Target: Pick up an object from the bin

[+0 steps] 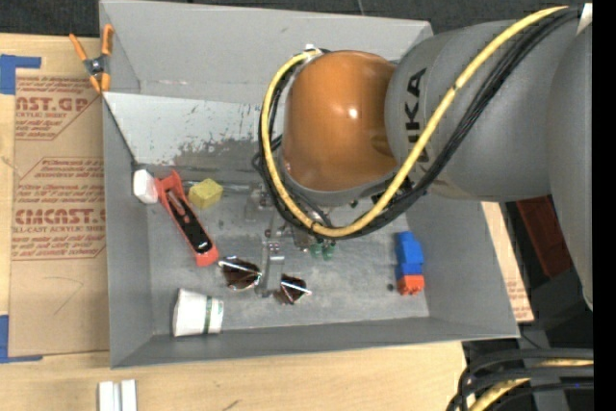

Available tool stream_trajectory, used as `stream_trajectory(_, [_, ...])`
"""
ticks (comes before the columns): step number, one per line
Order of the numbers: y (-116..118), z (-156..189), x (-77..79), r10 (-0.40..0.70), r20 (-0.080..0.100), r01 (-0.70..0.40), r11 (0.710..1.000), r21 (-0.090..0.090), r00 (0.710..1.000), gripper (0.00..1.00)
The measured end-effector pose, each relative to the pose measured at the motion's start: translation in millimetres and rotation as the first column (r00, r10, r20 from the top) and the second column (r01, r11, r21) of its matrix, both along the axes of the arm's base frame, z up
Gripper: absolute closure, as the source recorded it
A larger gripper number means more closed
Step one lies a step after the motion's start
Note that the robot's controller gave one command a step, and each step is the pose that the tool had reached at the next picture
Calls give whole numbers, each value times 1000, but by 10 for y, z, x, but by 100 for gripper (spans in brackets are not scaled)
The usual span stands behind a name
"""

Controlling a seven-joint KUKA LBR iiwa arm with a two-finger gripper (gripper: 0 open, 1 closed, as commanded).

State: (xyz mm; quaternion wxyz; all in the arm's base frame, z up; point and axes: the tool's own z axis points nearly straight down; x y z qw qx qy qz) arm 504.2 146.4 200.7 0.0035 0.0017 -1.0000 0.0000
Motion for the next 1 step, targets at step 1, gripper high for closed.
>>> stream_trajectory(1, [-8, 46, 15, -2, 7, 2, 1000, 1, 1000, 0])
